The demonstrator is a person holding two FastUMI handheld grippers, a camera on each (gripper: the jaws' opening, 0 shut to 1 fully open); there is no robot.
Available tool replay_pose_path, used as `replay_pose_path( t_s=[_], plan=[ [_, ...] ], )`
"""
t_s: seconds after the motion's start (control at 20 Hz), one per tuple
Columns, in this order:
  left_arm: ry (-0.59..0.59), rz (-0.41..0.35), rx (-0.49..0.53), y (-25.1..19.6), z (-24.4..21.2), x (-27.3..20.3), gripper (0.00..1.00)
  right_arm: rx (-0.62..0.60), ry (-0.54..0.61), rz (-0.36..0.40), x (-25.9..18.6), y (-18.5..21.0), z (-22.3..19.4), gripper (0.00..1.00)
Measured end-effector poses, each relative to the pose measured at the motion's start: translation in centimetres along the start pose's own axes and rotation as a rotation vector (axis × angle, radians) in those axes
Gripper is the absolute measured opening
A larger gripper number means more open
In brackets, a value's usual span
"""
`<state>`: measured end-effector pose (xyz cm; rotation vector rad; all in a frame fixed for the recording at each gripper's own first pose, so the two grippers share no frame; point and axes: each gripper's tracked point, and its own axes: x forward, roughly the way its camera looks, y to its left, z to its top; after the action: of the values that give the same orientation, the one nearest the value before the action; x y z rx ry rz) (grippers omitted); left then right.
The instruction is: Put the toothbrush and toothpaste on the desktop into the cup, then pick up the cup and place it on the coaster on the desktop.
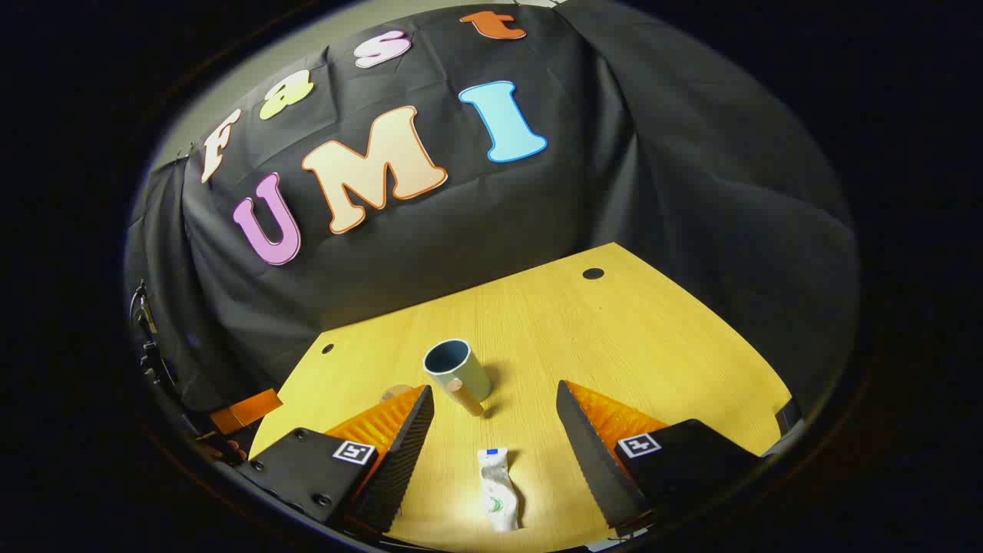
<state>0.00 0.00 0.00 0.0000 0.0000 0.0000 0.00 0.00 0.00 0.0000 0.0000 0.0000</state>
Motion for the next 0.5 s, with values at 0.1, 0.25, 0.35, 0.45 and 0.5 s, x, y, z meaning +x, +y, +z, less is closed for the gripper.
replay_pose_path(
  t_s=[0.1, 0.25, 0.35, 0.45, 0.5],
  plan=[
    [0.007, 0.005, 0.001, 0.3, -0.2, -0.1, 0.94, 0.002, 0.018, 0.002, 0.0, 0.0, -0.5, 0.98],
    [0.018, 0.010, 0.002, 0.8, -0.6, -0.4, 0.94, 0.008, 0.045, 0.002, 0.1, 0.5, -1.3, 0.98],
    [0.029, 0.015, -0.001, 1.1, -0.9, -0.4, 0.94, 0.006, 0.063, 0.001, 0.3, 0.7, -1.8, 0.98],
    [0.039, 0.018, -0.005, 1.3, -1.2, -0.4, 0.94, 0.000, 0.081, 0.000, 0.3, 0.7, -2.2, 0.98],
    [0.045, 0.020, -0.006, 1.4, -1.3, -0.5, 0.94, -0.001, 0.089, 0.000, 0.4, 0.7, -2.4, 0.98]
  ],
)
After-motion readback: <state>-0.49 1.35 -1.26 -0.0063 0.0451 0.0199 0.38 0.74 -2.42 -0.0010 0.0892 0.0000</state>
